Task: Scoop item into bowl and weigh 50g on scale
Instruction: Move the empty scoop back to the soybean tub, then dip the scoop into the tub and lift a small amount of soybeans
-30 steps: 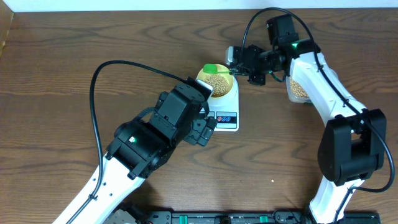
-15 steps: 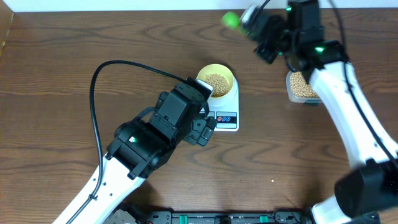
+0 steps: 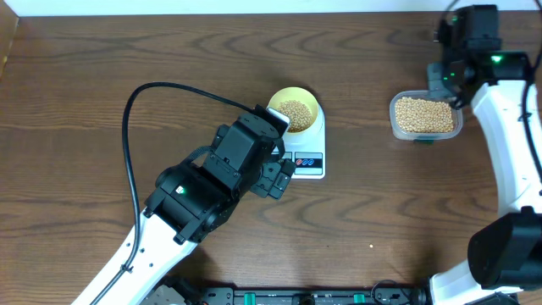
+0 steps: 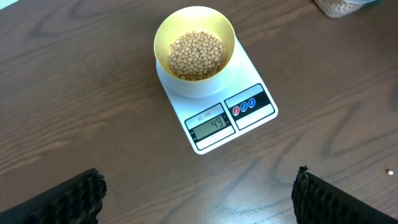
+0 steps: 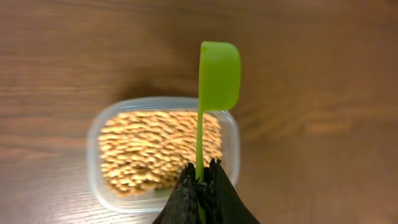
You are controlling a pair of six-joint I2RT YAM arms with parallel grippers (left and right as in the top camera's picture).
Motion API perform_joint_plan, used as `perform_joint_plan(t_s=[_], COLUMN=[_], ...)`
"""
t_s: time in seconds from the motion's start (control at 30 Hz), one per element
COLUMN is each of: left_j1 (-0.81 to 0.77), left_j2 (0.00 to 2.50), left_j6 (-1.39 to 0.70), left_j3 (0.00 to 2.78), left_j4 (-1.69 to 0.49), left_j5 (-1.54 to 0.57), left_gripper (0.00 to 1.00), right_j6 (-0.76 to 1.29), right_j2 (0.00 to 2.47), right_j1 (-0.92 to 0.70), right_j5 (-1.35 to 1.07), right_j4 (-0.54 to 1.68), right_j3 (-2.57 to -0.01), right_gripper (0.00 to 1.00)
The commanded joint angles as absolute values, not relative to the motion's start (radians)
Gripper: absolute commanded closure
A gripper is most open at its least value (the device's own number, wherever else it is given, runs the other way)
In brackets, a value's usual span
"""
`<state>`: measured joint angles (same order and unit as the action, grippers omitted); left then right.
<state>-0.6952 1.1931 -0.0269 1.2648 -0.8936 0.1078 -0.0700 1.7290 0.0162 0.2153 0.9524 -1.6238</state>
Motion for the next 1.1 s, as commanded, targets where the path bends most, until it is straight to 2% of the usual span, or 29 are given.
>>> perform_joint_plan(t_s=[0.0, 0.27, 0.53, 0.67, 1.07], left_j1=[-0.69, -0.69, -0.69, -0.69, -0.69], left_j2=[1.188, 1.188, 1.188, 1.188, 1.188], left_j6=[-0.034, -0.034, -0.035, -0.035, -0.035], left_j3=[1.271, 1.271, 1.271, 1.271, 1.271], left_j4=[-0.897, -0.897, -0.897, -0.897, -0.897], left_j5=[0.117, 0.117, 0.117, 0.117, 0.117], left_gripper=[0.02, 0.02, 0.02, 0.02, 0.02], right_j6=[0.022, 0.067, 0.177, 0.298, 0.438], right_j2=[1.723, 1.726, 1.726, 1.726, 1.727], right_j1=[0.055, 0.061, 0.03, 0.02, -0.008], right_j5=[0.224, 0.105, 0.099, 0.093, 0.09], right_j4=[0.957, 1.056, 1.071, 1.074, 1.074], right_j3=[-1.622, -1.608, -1.541, -1.523, -1.469], right_gripper=[0.99, 0.99, 0.99, 0.99, 0.99])
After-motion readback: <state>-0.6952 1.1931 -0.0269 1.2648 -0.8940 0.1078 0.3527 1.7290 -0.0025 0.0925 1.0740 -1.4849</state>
